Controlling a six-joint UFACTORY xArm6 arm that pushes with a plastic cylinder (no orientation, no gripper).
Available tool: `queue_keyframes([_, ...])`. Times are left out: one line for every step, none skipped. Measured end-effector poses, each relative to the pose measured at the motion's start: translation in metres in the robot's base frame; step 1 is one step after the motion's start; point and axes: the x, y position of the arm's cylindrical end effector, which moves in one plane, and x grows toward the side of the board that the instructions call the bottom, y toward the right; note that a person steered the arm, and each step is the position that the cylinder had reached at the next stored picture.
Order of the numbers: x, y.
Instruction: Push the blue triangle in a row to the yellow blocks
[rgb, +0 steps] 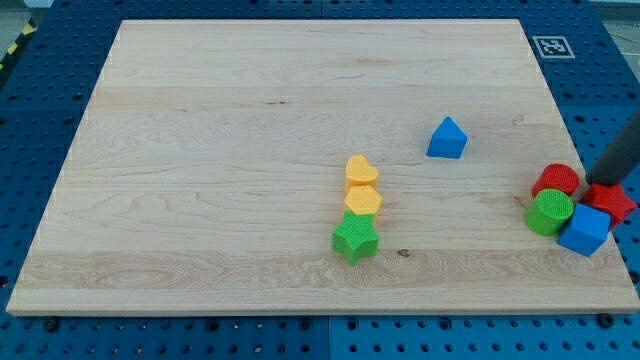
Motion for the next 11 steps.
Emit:
queue_keyframes([-0.013, -0.041])
queue_keyframes([-0.031, -0.082])
queue_keyframes([-0.057, -0.120])
queue_keyframes([-0.064, -0.123])
queue_keyframes([-0.062, -0.136])
queue_keyframes([-0.055, -0.156])
queue_keyframes([-0.055, -0.182])
queue_keyframes([-0.062, -0.216])
queue_keyframes([-0.069, -0.227])
queue_keyframes([-0.070, -0.230])
queue_keyframes([-0.070, -0.236])
